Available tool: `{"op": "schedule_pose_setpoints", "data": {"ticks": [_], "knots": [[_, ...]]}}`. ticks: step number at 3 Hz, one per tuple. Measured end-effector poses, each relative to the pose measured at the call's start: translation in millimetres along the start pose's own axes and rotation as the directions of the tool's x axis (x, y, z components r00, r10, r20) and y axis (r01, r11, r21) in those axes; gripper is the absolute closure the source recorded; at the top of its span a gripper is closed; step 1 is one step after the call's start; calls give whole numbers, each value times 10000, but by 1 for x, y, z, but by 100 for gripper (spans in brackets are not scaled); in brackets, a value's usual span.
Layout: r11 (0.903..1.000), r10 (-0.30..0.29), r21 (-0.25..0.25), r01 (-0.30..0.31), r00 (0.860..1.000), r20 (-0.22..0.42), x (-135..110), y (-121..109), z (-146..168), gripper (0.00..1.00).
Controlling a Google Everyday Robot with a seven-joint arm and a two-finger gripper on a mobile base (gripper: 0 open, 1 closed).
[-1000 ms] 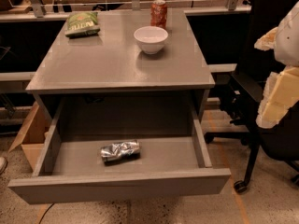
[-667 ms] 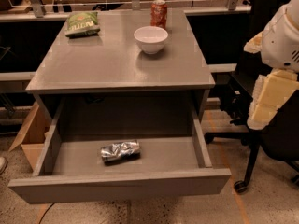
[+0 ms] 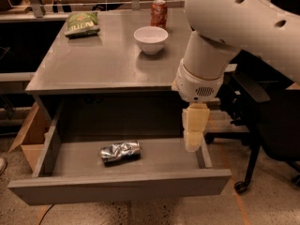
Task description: Pick redbull can from top drawer and place on counter
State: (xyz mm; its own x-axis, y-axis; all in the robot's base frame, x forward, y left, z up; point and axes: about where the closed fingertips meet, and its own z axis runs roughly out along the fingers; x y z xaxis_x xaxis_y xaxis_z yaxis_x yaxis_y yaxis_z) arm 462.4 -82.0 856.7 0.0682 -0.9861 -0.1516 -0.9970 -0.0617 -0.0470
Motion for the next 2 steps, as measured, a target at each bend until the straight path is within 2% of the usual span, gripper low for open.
{"op": "schedule_pose_setpoints", "data": {"ticks": [1,2], "knots": [[10000,0,1,0,10000,0,0,0,0,0],[9985,-15,-548,39,9990,446,-5,1,23,0]]}}
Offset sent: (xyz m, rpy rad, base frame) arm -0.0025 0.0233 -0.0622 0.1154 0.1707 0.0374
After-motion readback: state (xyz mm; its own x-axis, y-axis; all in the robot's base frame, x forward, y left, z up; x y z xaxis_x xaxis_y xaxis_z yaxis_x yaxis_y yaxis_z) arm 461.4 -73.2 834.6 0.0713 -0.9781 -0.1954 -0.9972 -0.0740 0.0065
